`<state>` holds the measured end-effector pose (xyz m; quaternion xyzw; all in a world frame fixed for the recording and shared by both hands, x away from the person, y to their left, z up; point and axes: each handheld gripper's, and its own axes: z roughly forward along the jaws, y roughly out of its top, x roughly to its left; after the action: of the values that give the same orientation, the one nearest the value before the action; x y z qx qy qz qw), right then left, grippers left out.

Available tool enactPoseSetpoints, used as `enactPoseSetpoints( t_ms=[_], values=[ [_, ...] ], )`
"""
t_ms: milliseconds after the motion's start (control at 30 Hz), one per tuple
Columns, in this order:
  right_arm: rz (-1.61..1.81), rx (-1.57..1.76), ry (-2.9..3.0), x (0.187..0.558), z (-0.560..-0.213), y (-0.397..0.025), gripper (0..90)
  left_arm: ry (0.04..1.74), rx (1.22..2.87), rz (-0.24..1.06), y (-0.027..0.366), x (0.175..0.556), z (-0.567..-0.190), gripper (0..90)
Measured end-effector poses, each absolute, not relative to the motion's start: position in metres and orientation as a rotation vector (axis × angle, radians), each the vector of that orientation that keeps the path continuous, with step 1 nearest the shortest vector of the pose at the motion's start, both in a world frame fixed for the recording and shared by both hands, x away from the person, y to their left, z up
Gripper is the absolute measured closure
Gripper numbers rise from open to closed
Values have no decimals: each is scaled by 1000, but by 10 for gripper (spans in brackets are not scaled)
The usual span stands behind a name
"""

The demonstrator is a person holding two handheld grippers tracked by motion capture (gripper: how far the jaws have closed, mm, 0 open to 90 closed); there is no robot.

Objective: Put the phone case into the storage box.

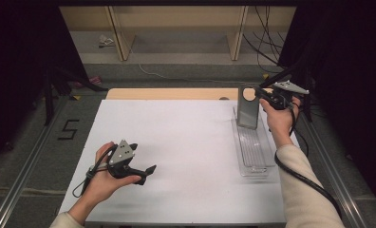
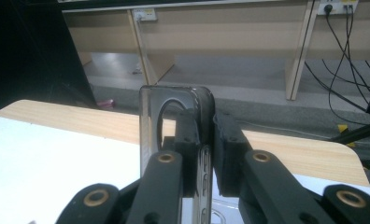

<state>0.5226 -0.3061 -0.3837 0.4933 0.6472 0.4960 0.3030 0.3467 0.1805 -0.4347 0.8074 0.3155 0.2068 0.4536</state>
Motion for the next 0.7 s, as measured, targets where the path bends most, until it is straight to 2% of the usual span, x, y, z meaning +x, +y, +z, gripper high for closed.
enactPoseSetpoints(
  t_ms=[700],
  values=[
    [1306, 1320, 1761, 530, -392, -303, 821, 778, 1990, 512, 180, 347, -434, 15]
  ],
)
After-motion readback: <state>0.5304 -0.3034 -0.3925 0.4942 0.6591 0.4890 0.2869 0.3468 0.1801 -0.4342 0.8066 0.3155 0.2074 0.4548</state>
